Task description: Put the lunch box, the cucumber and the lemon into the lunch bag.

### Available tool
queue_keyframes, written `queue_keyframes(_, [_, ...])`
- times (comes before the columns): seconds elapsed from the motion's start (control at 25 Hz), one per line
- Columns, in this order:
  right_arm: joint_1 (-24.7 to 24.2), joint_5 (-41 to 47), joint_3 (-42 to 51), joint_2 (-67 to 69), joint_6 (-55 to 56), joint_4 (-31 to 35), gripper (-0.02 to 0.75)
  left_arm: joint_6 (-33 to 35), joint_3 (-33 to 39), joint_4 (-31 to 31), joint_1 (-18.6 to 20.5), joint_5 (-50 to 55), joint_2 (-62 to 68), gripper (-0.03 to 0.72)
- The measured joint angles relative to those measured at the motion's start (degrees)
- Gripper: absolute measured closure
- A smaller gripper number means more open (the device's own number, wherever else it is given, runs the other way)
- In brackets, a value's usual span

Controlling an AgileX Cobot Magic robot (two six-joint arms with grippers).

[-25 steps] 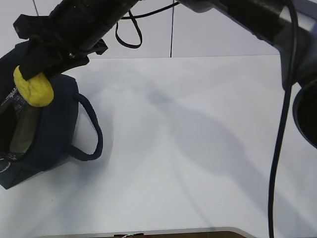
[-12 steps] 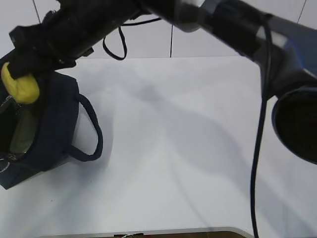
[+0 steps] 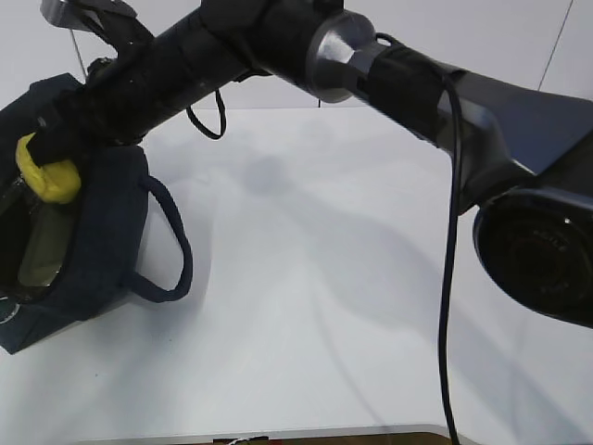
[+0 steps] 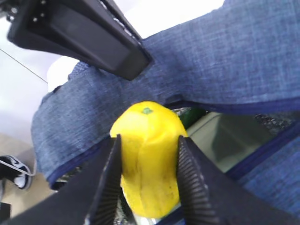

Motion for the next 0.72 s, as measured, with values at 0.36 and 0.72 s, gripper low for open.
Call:
queue_keyframes(0.36, [0.0, 0.1, 0.0, 0.1, -1.3, -4.4, 0.401, 0.0, 0.0, 0.0, 0.0, 0.1, 0.0, 0.701])
queue_keyframes(0.72, [0.2, 0.8, 0.0, 0.1, -1.5, -6.2, 0.342, 0.0, 0.0, 0.0, 0.0, 0.1, 0.0, 0.701])
